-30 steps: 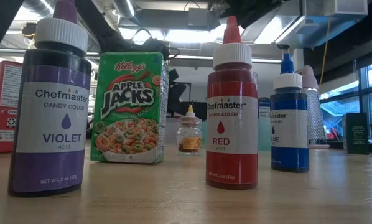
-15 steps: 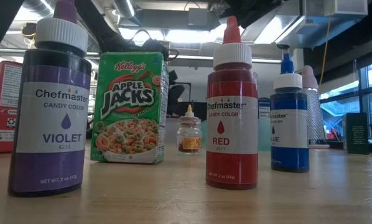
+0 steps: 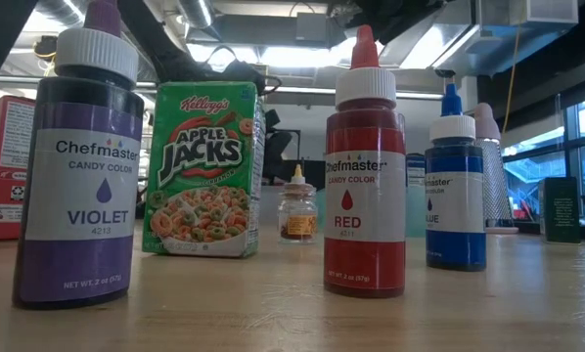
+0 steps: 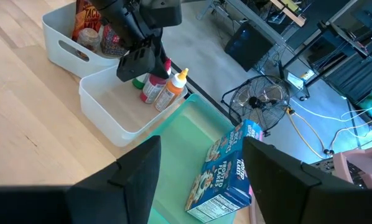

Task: Pick & Place Kitchen Items
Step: Put the top red food coloring bottle into the transparent bin, then put the brown seasoning bottle into the gray bin

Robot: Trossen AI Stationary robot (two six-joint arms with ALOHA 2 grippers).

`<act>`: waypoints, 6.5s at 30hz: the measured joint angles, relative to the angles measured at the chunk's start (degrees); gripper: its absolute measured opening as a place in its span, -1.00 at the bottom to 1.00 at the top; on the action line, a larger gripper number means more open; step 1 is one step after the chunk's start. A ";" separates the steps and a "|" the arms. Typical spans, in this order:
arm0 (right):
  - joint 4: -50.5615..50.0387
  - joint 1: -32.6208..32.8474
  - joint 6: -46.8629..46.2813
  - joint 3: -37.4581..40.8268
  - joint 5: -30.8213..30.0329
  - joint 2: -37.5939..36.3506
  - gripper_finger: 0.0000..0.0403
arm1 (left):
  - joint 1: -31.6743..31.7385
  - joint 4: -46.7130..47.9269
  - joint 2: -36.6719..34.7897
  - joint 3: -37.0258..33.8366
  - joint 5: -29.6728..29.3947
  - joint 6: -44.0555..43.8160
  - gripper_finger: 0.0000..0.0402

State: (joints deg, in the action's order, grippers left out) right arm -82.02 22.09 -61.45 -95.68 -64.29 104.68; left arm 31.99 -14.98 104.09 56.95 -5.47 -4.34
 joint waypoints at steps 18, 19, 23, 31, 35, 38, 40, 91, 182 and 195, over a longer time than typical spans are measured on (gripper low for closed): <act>0.01 0.01 -0.02 0.00 0.02 0.00 0.13 | 0.00 -0.22 0.00 0.00 0.10 -0.94 -0.26; 0.00 0.00 -0.02 0.00 0.02 0.00 0.13 | 0.00 -0.22 0.00 0.00 0.09 -0.94 -0.26; 0.00 0.00 -0.02 0.00 0.02 0.00 0.13 | 0.00 -0.22 0.00 0.00 0.10 -0.94 -0.26; 0.63 0.01 -0.04 0.97 0.01 -0.07 0.13 | 0.00 -0.22 0.00 0.00 0.17 -0.94 -0.09; 1.55 -0.13 -0.70 3.29 -0.03 -0.07 0.13 | 0.00 -0.25 -0.01 0.00 0.58 -0.90 0.10; 2.08 -0.47 -0.71 5.00 0.04 -0.04 0.13 | -0.14 -0.25 -0.02 0.00 1.16 -1.37 0.22; 2.09 -0.50 -0.72 5.25 -0.02 -0.04 0.13 | -0.44 -0.30 -0.02 0.00 1.13 -2.23 0.25; 2.59 3.15 0.39 5.28 -0.17 -0.04 0.13 | -29.28 68.19 -52.97 -1.42 0.61 3.70 0.27; 61.45 -14.38 60.43 22.53 61.49 1.63 0.13 | -27.47 52.02 -56.00 -1.44 5.02 3.47 0.27; 58.99 -14.38 56.66 22.56 60.04 3.63 0.13 | -27.47 52.05 -56.00 -1.44 5.07 2.95 0.27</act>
State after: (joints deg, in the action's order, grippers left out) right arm -23.03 7.70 -4.79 -73.12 -4.25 108.31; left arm 4.51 37.07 48.10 55.51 -0.40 -1.39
